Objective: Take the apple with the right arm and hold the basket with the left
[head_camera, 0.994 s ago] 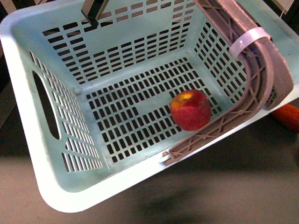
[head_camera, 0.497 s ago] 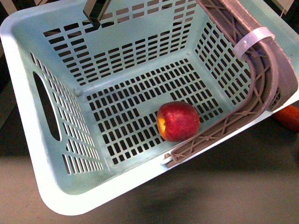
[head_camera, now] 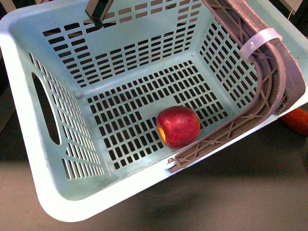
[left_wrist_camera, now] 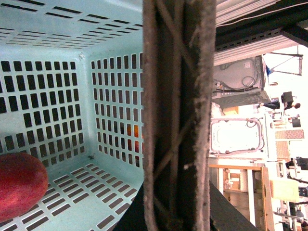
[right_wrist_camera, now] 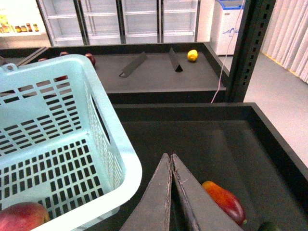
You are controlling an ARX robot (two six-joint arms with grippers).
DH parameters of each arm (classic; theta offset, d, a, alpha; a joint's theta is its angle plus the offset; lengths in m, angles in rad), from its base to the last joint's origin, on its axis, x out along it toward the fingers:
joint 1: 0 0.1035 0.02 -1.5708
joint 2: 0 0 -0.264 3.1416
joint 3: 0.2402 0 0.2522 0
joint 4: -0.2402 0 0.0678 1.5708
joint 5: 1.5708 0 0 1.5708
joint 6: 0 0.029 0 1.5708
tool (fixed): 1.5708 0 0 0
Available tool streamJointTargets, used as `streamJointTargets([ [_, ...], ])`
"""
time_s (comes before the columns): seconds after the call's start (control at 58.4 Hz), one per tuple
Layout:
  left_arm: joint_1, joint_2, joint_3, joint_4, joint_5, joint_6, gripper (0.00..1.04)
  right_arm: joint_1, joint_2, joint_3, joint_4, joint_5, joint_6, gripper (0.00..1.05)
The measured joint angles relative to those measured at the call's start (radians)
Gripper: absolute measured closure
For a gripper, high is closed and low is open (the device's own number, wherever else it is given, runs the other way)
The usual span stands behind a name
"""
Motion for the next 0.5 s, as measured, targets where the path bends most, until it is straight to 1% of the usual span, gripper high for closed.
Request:
streamJointTargets([
  [0.069,0.000,0.000,0.000,0.000,0.002,0.000,0.99,0.000,-0.038,-0.013,-0.025,-0.003,0.000,1.03],
  [0.137,0.000,0.000,0.000,0.000,0.004,0.000,0.99,-0.001,-0.047,-0.041,0.008,-0.002,0.000,1.03],
  [0.497,0.000,0.000,0.000,0.001,0.002,-0.002,0.99,-0.002,-0.261,-0.045,-0.191,-0.003,0.000,1.03],
])
